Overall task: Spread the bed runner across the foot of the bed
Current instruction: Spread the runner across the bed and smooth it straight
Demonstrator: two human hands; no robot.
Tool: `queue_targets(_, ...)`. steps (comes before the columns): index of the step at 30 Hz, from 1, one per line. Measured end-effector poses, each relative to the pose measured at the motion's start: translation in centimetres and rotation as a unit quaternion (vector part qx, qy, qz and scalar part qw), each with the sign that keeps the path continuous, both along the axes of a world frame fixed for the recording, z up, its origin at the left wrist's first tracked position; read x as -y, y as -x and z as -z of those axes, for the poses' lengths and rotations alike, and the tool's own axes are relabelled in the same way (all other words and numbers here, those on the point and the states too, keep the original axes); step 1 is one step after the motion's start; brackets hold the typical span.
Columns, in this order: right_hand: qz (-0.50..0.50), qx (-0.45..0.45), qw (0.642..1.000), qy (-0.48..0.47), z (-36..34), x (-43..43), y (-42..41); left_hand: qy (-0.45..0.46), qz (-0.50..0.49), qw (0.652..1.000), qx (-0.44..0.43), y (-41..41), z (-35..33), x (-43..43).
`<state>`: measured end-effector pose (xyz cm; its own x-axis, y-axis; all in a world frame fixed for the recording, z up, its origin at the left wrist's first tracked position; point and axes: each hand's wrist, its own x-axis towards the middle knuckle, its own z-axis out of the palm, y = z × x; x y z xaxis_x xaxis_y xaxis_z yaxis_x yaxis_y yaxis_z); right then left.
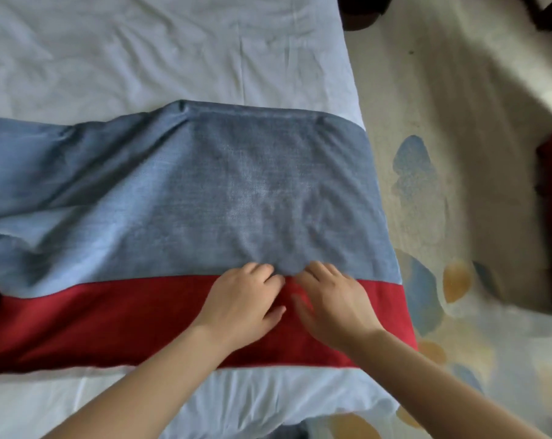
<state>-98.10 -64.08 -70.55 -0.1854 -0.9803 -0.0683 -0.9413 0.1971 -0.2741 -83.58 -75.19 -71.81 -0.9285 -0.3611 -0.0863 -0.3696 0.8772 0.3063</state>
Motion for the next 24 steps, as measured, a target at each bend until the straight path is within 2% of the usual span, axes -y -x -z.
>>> queue_targets(3, -0.054, 0.038, 0.997, -0.025, 0.1, -3.7, -3.0, 0.006, 0.041, 0.999, 0.015, -3.5, -0.2, -1.5)
queue_targets(6, -0.092, 0.028, 0.994, -0.059, 0.6, -5.5, -4.6, 0.021, 0.054, 0.998, 0.016, -6.7, -0.1, -1.8)
queue_targets(10, -0.072, 0.033, 0.996, -0.043, 0.9, -5.2, -5.5, 0.025, 0.038, 0.999, 0.003, -9.1, 0.2, -1.4)
queue_targets(15, -0.027, 0.057, 0.996, -0.071, 1.5, -5.5, -6.3, 0.007, 0.019, 0.999, -0.026, -10.8, 1.7, -3.0)
queue_targets(21, -0.076, 0.030, 0.985, -0.150, 0.5, -5.7, -5.8, 0.047, 0.052, 0.997, 0.028, -11.2, 2.2, -5.2)
queue_targets(24, -0.114, 0.028, 0.983, -0.142, -0.2, -3.6, -7.2, 0.042, 0.033, 0.998, 0.025, -12.1, 1.3, -4.1)
